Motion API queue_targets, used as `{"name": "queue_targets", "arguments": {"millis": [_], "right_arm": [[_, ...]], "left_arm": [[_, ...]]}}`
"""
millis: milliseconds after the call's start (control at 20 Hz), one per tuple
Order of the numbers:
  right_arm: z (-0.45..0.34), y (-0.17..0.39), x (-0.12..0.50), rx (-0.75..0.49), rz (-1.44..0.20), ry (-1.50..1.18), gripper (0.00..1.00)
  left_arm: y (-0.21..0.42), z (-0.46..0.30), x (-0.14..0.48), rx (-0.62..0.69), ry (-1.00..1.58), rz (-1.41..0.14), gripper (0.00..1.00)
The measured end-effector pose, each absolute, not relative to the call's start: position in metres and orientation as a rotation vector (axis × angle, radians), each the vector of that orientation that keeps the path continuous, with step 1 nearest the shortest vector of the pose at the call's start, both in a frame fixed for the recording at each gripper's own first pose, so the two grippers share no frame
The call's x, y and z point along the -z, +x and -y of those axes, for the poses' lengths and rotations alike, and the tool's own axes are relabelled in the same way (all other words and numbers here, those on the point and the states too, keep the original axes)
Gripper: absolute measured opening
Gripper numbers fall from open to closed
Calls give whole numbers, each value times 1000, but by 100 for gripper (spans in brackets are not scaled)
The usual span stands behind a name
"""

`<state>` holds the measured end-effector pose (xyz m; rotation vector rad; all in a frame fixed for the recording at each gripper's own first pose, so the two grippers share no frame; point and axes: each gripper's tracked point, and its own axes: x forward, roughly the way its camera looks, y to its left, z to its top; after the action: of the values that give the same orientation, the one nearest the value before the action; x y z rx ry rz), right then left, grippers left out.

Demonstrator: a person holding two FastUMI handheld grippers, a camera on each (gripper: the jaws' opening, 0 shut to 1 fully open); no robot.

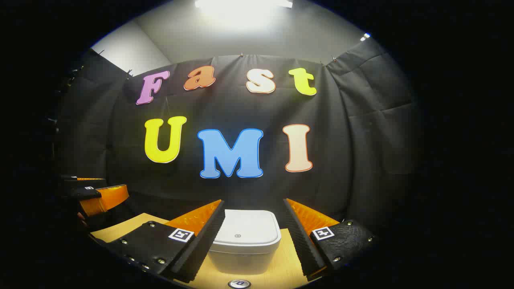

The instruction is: Press the lid of the desktop garbage bin to open it, pick up the crumpled paper on the desktop and throw it into the bin, then pick up the pop can on the desktop and drop it into the bin, and finally close the garbage bin lid.

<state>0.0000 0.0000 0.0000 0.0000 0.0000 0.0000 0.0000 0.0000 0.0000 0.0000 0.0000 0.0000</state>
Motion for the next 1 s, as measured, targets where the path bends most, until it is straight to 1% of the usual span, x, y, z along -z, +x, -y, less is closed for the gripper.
{"name": "queue_targets", "arguments": {"millis": [50, 200, 250, 300, 400, 500, 600, 700, 750, 900, 1000], "right_arm": [[-5, 1, 0, -11, -2, 2, 91], [-2, -1, 5, -2, -40, 10, 27], [-9, -3, 12, -31, -67, 27, 19], [-16, -3, 17, -60, -92, 46, 7], [-21, -7, 17, -92, -105, 56, 7], [-20, -9, 16, -95, -98, 31, 8], [-21, -11, 17, -99, -97, 18, 8], [-21, -13, 16, -99, -97, 14, 8], [-20, -12, 17, -98, -96, 12, 7], [-18, -10, 15, -92, -94, 13, 7], [-16, -10, 14, -87, -92, 16, 8]], "left_arm": [[-1, 0, 1, 3, -4, -3, 95], [-4, 4, 0, 5, -11, -5, 95], [-5, 7, -2, 9, -16, -4, 95], [-6, 8, -1, 11, -20, -6, 95], [-9, 11, 2, 16, -29, -10, 95], [-11, 11, 3, 15, -36, -15, 94], [-12, 6, 1, -10, -31, -9, 68], [-16, -2, -4, -45, -30, 11, 24], [-16, 1, -6, -31, -35, 15, 2], [-17, 8, -6, -22, -32, 21, 6], [-17, 9, -5, -21, -41, 24, 5]]}}
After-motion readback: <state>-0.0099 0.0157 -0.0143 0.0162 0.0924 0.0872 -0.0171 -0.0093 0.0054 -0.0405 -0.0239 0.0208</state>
